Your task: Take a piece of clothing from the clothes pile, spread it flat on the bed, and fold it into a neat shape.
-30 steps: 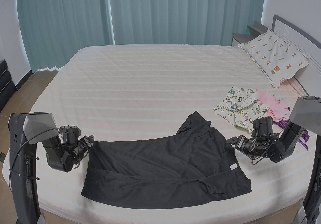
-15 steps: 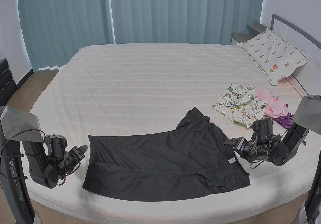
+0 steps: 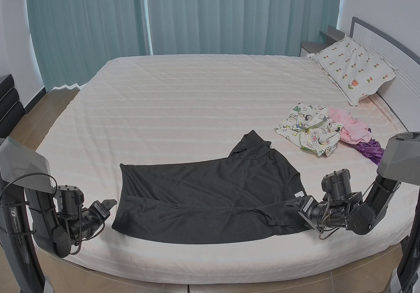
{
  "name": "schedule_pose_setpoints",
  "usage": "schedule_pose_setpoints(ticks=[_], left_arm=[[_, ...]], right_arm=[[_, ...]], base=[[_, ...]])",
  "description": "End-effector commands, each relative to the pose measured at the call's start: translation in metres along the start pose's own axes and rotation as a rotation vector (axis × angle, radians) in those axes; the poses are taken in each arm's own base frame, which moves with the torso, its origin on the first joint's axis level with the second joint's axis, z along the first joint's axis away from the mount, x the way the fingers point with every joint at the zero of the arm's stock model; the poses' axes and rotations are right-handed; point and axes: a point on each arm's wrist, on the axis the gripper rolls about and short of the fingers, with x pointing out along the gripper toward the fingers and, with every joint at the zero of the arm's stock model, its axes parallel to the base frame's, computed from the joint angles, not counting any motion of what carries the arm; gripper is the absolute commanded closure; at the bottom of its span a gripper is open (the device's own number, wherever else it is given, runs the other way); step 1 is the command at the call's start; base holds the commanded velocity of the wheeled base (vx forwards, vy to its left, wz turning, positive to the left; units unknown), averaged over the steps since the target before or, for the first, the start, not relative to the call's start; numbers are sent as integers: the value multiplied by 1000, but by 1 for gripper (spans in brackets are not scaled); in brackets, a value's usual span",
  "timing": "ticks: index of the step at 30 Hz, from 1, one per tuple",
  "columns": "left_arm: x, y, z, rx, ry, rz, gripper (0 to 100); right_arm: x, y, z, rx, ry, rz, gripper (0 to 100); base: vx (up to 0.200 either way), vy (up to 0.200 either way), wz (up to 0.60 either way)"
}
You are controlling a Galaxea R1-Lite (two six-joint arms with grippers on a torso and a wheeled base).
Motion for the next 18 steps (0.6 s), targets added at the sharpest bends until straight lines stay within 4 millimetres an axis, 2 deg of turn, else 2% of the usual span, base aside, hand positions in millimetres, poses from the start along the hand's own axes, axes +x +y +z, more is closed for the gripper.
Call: schedule_pose_setpoints(ticks=[1,5,18], left_arm=[[3,5,-6,-14,46,6,0],[3,4,-7,-13,48,4,0],[6,6,-7,-14,50,11,0]], right_arm=[[17,-7,-5,-1,-4,-26,0],[32,-12,-8,-7,-26,-68,0],[39,-4,1,3,-60,-35,0]], base=[[0,0,0],[0,0,0],[0,0,0]])
